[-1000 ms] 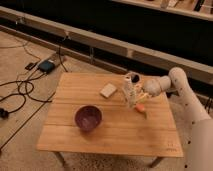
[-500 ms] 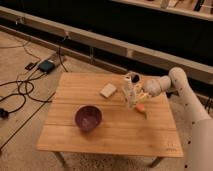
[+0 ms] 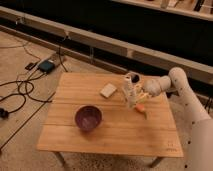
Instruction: Stand the bottle upright
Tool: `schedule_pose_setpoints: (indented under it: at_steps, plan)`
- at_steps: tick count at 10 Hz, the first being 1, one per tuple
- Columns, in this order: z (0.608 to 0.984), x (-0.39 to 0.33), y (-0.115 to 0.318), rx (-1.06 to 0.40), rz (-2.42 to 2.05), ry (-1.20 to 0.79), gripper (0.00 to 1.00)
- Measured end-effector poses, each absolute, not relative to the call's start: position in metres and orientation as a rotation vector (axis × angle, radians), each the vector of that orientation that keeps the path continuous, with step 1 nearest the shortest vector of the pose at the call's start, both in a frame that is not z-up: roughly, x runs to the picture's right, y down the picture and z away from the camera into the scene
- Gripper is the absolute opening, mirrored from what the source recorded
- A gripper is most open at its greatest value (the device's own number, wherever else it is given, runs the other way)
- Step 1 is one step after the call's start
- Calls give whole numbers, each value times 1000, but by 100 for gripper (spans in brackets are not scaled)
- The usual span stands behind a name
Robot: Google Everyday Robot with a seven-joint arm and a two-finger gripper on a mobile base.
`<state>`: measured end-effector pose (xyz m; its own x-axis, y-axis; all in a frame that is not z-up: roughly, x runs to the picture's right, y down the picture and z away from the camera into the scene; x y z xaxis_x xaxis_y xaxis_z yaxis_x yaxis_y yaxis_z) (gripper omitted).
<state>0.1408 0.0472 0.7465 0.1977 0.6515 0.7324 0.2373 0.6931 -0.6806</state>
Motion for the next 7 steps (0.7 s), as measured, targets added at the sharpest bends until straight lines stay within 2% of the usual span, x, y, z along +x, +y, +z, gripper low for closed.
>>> schedule_pose_setpoints:
  at_steps: [4,7]
  plan:
    - [746,173,43,-729,439,-1414,0]
    - [752,189,60,-696,482,-1445,0]
